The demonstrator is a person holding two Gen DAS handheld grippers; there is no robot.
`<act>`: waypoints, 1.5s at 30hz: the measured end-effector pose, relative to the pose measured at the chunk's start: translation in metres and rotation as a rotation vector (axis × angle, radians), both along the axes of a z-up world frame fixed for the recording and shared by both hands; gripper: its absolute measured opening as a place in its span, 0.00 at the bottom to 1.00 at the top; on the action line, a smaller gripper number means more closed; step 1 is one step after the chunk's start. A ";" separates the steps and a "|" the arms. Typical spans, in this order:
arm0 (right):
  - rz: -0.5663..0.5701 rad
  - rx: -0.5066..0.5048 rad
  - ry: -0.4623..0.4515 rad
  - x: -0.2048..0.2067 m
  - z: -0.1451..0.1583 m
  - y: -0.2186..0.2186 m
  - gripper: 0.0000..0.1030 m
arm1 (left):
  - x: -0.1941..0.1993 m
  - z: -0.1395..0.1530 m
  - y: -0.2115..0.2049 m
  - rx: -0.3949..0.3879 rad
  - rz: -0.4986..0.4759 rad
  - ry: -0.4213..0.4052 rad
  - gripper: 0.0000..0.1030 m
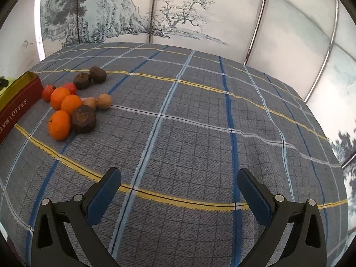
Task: Organize fruits
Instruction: 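Lower the green fruit into the gold tin and open the left gripper, then grasp a mandarin orange with the right gripper and lift it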
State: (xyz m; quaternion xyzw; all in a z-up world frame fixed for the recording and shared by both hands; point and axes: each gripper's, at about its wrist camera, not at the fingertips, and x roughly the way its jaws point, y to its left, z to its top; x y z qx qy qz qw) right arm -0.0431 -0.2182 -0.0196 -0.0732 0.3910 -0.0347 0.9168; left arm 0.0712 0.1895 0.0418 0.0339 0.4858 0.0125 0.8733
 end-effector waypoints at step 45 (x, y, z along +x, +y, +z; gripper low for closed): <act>0.347 0.361 0.117 0.043 0.037 0.124 0.37 | -0.249 0.056 -0.024 0.032 0.082 -0.497 1.00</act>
